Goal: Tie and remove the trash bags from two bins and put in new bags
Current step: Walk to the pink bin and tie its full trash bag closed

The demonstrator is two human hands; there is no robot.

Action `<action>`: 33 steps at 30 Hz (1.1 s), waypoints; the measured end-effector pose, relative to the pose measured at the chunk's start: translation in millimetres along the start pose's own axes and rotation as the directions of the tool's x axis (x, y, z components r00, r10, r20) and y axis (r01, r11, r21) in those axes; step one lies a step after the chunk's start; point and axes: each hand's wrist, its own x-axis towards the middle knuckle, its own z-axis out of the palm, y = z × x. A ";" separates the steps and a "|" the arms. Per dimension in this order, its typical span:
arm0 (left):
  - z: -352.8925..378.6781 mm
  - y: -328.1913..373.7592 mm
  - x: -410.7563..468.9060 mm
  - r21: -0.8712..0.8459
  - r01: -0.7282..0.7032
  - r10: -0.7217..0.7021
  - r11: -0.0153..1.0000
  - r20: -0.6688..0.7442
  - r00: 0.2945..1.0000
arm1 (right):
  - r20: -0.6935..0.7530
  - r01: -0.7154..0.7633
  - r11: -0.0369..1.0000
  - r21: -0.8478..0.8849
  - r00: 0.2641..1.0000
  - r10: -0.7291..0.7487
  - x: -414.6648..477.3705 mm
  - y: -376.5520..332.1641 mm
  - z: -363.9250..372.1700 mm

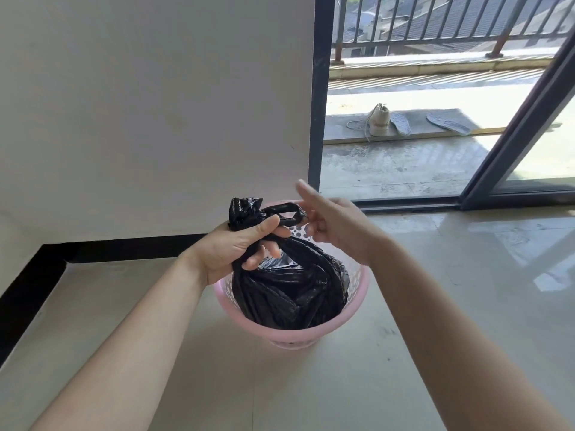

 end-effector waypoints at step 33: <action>-9.6 -11.5 13.1 -0.217 -0.305 0.169 0.927 -0.486 0.858 | 0.010 0.154 0.842 -0.518 0.985 -0.174 10.2 36.7 26.2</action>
